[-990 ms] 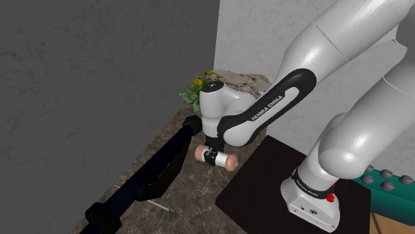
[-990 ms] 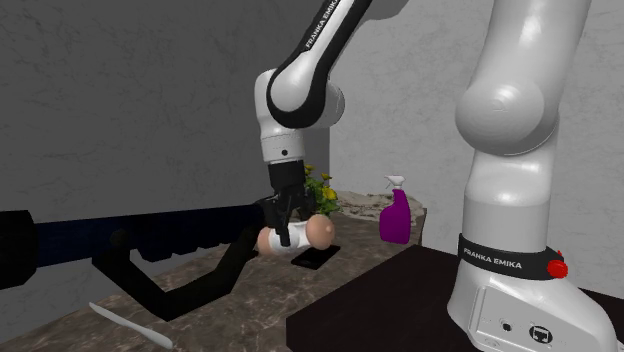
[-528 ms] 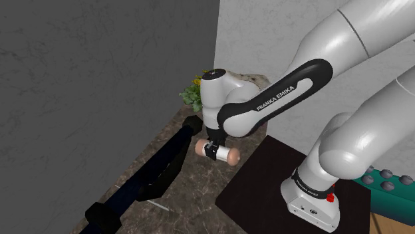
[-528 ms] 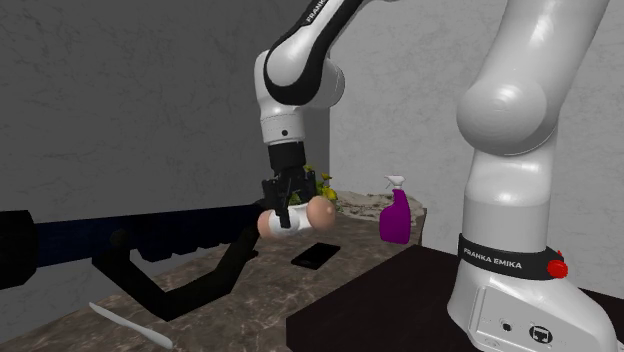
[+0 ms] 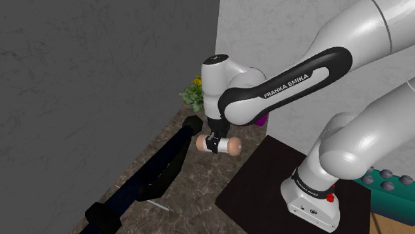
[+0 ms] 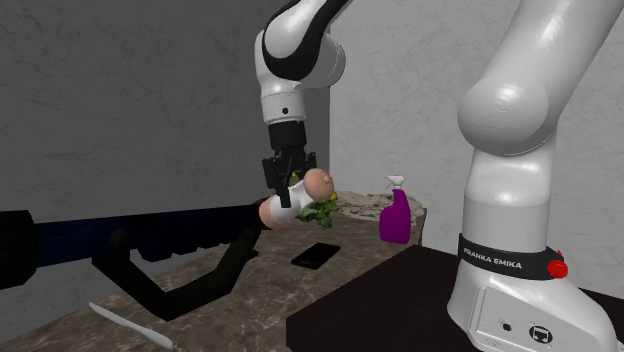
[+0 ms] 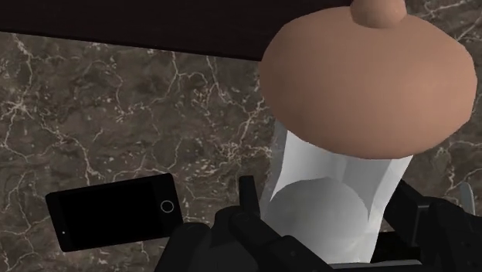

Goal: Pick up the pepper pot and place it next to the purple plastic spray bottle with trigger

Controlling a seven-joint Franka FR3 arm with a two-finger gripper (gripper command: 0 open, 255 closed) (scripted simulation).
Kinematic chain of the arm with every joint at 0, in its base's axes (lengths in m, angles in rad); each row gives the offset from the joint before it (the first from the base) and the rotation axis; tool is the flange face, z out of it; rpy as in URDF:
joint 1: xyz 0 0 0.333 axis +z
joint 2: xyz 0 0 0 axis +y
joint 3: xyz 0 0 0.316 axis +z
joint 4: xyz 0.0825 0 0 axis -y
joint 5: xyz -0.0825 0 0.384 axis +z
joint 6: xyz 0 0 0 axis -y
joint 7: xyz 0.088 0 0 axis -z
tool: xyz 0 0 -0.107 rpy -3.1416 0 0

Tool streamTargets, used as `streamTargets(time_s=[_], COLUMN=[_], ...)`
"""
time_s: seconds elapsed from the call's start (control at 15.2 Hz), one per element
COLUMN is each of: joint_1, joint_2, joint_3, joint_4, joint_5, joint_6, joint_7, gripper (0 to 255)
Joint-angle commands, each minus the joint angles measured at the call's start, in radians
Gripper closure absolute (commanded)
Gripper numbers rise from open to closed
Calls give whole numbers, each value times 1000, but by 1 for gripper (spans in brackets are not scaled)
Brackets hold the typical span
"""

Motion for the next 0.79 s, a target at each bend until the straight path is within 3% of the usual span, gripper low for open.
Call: streamTargets(time_s=[0.0, 0.73], joint_1=[4, 10], joint_2=[-22, -111], joint_3=[-5, -34], joint_4=[15, 102], joint_5=[5, 10], joint_6=[-36, -210], joint_7=[-3, -22], gripper=[255, 255])
